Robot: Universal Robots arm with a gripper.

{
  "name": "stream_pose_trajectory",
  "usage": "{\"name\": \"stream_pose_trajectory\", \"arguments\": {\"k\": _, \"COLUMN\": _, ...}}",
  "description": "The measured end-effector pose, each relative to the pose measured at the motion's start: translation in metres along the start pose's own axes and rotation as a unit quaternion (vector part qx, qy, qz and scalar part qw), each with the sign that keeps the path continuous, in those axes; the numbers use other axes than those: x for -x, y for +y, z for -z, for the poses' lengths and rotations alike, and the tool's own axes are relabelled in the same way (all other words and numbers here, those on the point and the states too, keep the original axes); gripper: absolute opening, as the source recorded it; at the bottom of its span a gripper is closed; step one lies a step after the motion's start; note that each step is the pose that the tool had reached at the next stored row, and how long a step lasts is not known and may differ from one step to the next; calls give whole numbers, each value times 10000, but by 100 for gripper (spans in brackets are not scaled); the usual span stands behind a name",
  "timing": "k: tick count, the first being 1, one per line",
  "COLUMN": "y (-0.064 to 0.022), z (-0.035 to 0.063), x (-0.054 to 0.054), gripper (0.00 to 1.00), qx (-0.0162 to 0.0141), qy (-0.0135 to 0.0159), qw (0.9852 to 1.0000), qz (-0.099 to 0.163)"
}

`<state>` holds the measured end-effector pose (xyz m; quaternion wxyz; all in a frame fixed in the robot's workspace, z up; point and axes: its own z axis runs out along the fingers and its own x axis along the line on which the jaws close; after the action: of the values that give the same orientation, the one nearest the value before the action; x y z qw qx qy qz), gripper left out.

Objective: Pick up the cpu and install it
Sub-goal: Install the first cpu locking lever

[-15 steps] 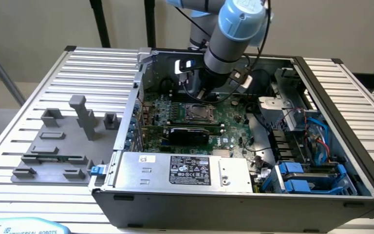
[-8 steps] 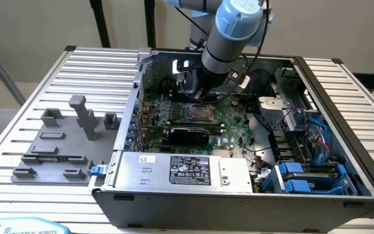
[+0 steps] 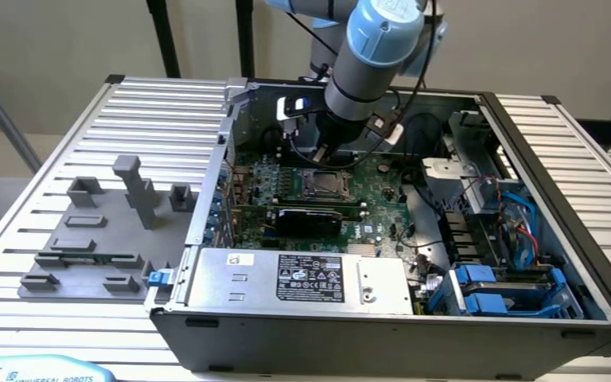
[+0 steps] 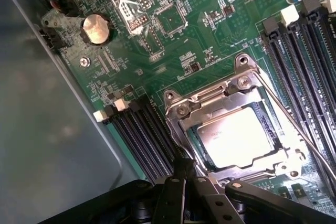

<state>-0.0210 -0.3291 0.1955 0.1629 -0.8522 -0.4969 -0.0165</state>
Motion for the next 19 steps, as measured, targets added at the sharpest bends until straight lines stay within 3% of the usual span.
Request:
{"name": "stream_pose_trajectory", "arguments": {"k": 11, "y": -44, "z": 18, "x": 39, "gripper": 11, "qx": -27, "qy": -22, "qw": 10000, "qz": -13}}
{"name": "stream_pose_trajectory", "arguments": {"k": 19, "y": -49, "z": 15, "x": 40, "gripper": 11, "qx": -39, "qy": -23, "qw": 10000, "qz": -14}}
